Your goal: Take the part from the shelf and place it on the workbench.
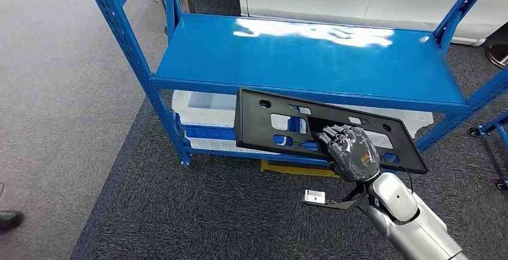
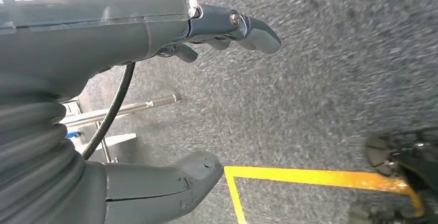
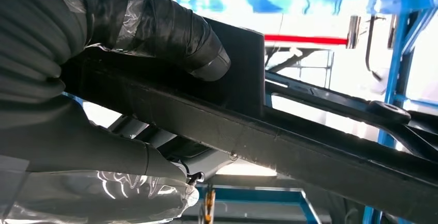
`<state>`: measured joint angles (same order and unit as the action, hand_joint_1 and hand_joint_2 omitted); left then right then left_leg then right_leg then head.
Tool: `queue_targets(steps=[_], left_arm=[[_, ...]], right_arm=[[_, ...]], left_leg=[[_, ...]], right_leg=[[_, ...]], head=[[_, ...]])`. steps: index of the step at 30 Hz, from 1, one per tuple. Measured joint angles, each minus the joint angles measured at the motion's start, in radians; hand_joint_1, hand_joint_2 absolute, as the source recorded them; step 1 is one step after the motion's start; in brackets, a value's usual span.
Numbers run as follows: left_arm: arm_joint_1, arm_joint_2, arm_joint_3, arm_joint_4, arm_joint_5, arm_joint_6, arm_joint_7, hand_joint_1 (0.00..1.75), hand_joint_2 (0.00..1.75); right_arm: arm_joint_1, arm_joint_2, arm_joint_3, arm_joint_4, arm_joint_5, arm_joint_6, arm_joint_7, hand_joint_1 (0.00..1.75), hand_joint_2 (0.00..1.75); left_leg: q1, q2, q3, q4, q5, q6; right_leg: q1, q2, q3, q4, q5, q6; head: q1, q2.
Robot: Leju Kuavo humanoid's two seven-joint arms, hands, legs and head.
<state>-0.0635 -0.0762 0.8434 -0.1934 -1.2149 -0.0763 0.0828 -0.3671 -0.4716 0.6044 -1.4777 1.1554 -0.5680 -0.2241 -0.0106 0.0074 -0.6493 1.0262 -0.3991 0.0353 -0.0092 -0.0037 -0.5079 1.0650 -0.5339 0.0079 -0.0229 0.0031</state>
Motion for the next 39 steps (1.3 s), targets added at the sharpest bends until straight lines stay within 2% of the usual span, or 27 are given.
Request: queue_targets(steps=[1,2,4,6,8,9,11,12,13,15,16,18,19,21,23,24,25,26,27,29,30,31,33,35,36,37,39], left_arm=[[0.0,0.0,0.0,0.0,0.0,0.0,0.0,0.0,1.75],[0.001,0.0,0.0,0.0,-0.001,0.0,0.0,0.0,1.75],[0.002,0.001,0.0,0.0,-0.001,0.0,0.001,0.0,1.75],[0.002,0.002,0.0,0.0,-0.002,0.0,-0.001,0.0,1.75],[0.003,0.002,0.0,0.0,-0.002,0.0,-0.008,0.0,1.75],[0.004,0.002,0.0,0.0,-0.003,0.0,-0.012,0.0,1.75],[0.004,0.003,0.0,0.0,-0.007,0.0,-0.015,0.0,1.75],[0.003,0.004,0.0,0.0,-0.009,0.001,-0.015,0.0,1.75],[0.003,0.005,0.0,0.0,-0.011,0.002,-0.015,0.0,1.75],[-0.001,0.006,0.0,0.0,-0.012,0.004,-0.015,0.0,1.75],[-0.003,0.007,0.0,0.0,-0.012,0.005,-0.015,0.0,1.75],[-0.005,0.007,0.0,0.0,-0.012,0.006,-0.015,0.0,1.75],[-0.005,0.007,0.0,0.0,-0.011,0.006,-0.015,0.0,1.75],[-0.003,0.007,0.0,0.0,-0.011,0.005,-0.015,0.0,1.75],[-0.001,0.008,0.0,0.0,-0.011,0.003,-0.015,0.0,1.75],[0.0,0.008,0.0,0.0,-0.011,0.003,-0.015,0.0,1.75],[0.001,0.008,0.0,0.0,-0.01,0.002,-0.015,0.0,1.75],[0.002,0.008,0.0,0.0,-0.01,0.002,-0.015,0.0,1.75],[0.002,0.008,0.0,0.0,-0.009,0.001,-0.015,0.0,1.75],[0.001,0.007,0.0,0.0,-0.008,0.001,-0.014,0.0,1.75],[0.001,0.007,0.0,0.0,-0.006,0.001,-0.013,0.0,1.75],[0.001,0.007,0.0,0.0,-0.005,0.001,-0.012,0.0,1.75],[0.003,0.008,0.001,0.0,-0.003,0.0,-0.01,0.0,1.75],[0.004,0.01,0.002,0.0,-0.003,0.0,-0.01,0.0,1.75],[0.004,0.01,0.002,0.0,-0.003,0.0,-0.009,0.0,1.75],[0.004,0.01,0.002,0.0,-0.003,0.0,-0.009,0.0,1.75],[0.002,0.01,0.002,0.0,-0.003,0.0,-0.009,0.0,1.75]], right_arm=[[-0.003,0.0,0.0,0.0,-0.002,0.003,-0.001,1.75,1.75],[-0.006,0.0,0.0,0.0,-0.005,0.006,-0.001,1.75,1.75],[-0.011,0.001,0.001,0.001,-0.009,0.013,-0.003,1.75,1.75],[-0.016,0.002,0.001,0.002,-0.012,0.017,-0.006,1.75,1.75],[-0.017,0.003,0.001,0.003,-0.015,0.021,-0.008,1.75,1.75],[-0.017,0.003,0.002,0.003,-0.018,0.025,-0.008,1.75,1.75],[-0.018,0.005,0.003,0.004,-0.024,0.029,-0.01,1.75,1.75],[-0.018,0.006,0.003,0.004,-0.027,0.03,-0.011,1.75,1.75],[-0.019,0.006,0.004,0.004,-0.03,0.03,-0.012,1.75,1.75],[-0.021,0.007,0.004,0.004,-0.031,0.03,-0.013,1.75,1.75],[-0.023,0.007,0.004,0.004,-0.032,0.03,-0.013,1.75,1.75],[-0.027,0.008,0.004,0.004,-0.032,0.03,-0.014,1.75,1.75],[-0.029,0.008,0.004,0.004,-0.032,0.03,-0.015,1.75,1.75],[-0.03,0.008,0.004,0.006,-0.032,0.031,-0.017,1.75,1.75],[-0.031,0.008,0.004,0.009,-0.033,0.033,-0.018,1.75,1.75],[-0.03,0.008,0.005,0.01,-0.033,0.035,-0.018,1.75,1.75],[-0.03,0.008,0.006,0.012,-0.034,0.038,-0.018,1.75,1.75],[-0.03,0.008,0.007,0.013,-0.035,0.04,-0.019,1.75,1.75],[-0.031,0.008,0.008,0.013,-0.037,0.042,-0.019,1.75,1.75],[-0.033,0.008,0.008,0.013,-0.04,0.045,-0.019,1.75,1.75],[-0.035,0.008,0.008,0.014,-0.041,0.046,-0.019,1.75,1.75],[-0.036,0.007,0.008,0.014,-0.042,0.047,-0.018,1.75,1.75],[-0.04,0.007,0.008,0.014,-0.044,0.048,-0.018,1.75,1.75],[-0.045,0.008,0.008,0.014,-0.045,0.049,-0.018,1.75,1.75],[-0.047,0.008,0.008,0.014,-0.045,0.049,-0.019,1.75,1.75],[-0.048,0.008,0.009,0.014,-0.045,0.05,-0.018,1.75,1.75],[-0.049,0.008,0.009,0.014,-0.046,0.05,-0.018,1.75,1.75]], left_leg=[[0.0,0.0,-0.004,0.0,0.009,-0.005],[0.0,0.0,-0.006,-0.002,0.019,-0.012],[0.002,-0.003,-0.018,0.005,0.008,-0.024],[0.007,-0.006,-0.044,0.07,-0.074,-0.035],[0.013,-0.006,-0.072,0.191,-0.159,-0.045],[0.016,-0.006,-0.079,0.246,-0.167,-0.049],[0.02,-0.005,-0.056,0.276,-0.117,-0.054],[0.021,0.0,-0.021,0.241,-0.087,-0.055],[0.021,0.014,0.03,0.176,-0.075,-0.054],[0.016,0.04,0.122,0.037,-0.098,-0.045],[0.013,0.045,0.146,-0.006,-0.115,-0.039],[0.012,0.031,0.15,-0.033,-0.117,-0.021],[0.013,0.022,0.148,-0.037,-0.11,-0.012],[0.015,0.009,0.141,-0.042,-0.093,0.005],[0.013,-0.006,0.126,-0.038,-0.082,0.012],[0.011,-0.016,0.118,-0.035,-0.078,0.013],[0.01,-0.026,0.113,-0.032,-0.076,0.013],[0.01,-0.037,0.109,-0.028,-0.074,0.012],[0.01,-0.049,0.107,-0.023,-0.074,0.011],[0.01,-0.07,0.1,-0.013,-0.076,0.006],[0.01,-0.079,0.094,-0.008,-0.075,0.002],[0.011,-0.089,0.087,-0.005,-0.074,-0.004],[0.013,-0.105,0.075,-0.004,-0.07,-0.016],[0.01,-0.083,0.06,0.021,-0.089,-0.027],[0.009,-0.061,0.042,0.059,-0.113,-0.032],[0.011,-0.038,0.014,0.117,-0.144,-0.036],[0.016,-0.018,-0.048,0.244,-0.195,-0.045]], right_leg=[[0.004,-0.001,0.02,-0.037,-0.015,-0.004],[0.004,-0.002,0.02,-0.05,-0.013,-0.008],[0.0,-0.007,0.001,-0.054,0.012,-0.02],[-0.006,-0.01,-0.027,-0.059,0.038,-0.033],[-0.005,-0.01,-0.058,-0.058,0.059,-0.036],[-0.005,-0.012,-0.073,-0.057,0.07,-0.035],[-0.006,-0.018,-0.101,-0.052,0.089,-0.03],[-0.007,-0.023,-0.113,-0.047,0.096,-0.028],[-0.006,-0.027,-0.122,-0.042,0.101,-0.024],[-0.004,-0.038,-0.131,-0.033,0.109,-0.015],[-0.003,-0.045,-0.133,-0.031,0.113,-0.009],[-0.004,-0.06,-0.133,-0.031,0.119,0.005],[-0.006,-0.055,-0.136,-0.024,0.111,0.011],[-0.009,-0.028,-0.162,0.041,0.057,0.018],[-0.01,-0.006,-0.212,0.172,-0.019,0.02],[-0.01,-0.003,-0.23,0.225,-0.04,0.02],[-0.01,-0.001,-0.233,0.248,-0.043,0.02],[-0.01,0.0,-0.215,0.227,-0.025,0.018],[-0.011,0.006,-0.179,0.171,0.006,0.015],[-0.012,0.041,-0.106,0.043,0.05,0.006],[-0.012,0.056,-0.087,0.004,0.057,0.003],[-0.011,0.065,-0.081,-0.012,0.053,0.001],[-0.013,0.05,-0.081,-0.021,0.053,-0.003],[-0.019,0.028,-0.078,-0.031,0.058,-0.013],[-0.022,0.016,-0.076,-0.036,0.06,-0.018],[-0.019,0.004,-0.075,-0.037,0.061,-0.021],[-0.017,-0.021,-0.076,-0.036,0.06,-0.022]], head=[[0.0,0.0],[0.0,0.0],[0.0,0.0],[-0.001,0.0],[-0.002,0.0],[-0.002,0.0],[-0.002,0.0],[-0.002,0.0],[-0.002,0.0],[-0.002,0.0],[-0.002,0.0],[-0.002,0.0],[-0.002,0.0],[-0.001,0.0],[-0.001,0.0],[-0.001,0.0],[-0.001,0.0],[-0.001,0.0],[-0.001,0.0],[-0.001,0.0],[-0.001,0.0],[-0.001,0.0],[-0.001,0.0],[-0.004,0.0],[-0.006,0.0],[-0.008,0.0],[-0.009,0.0]])
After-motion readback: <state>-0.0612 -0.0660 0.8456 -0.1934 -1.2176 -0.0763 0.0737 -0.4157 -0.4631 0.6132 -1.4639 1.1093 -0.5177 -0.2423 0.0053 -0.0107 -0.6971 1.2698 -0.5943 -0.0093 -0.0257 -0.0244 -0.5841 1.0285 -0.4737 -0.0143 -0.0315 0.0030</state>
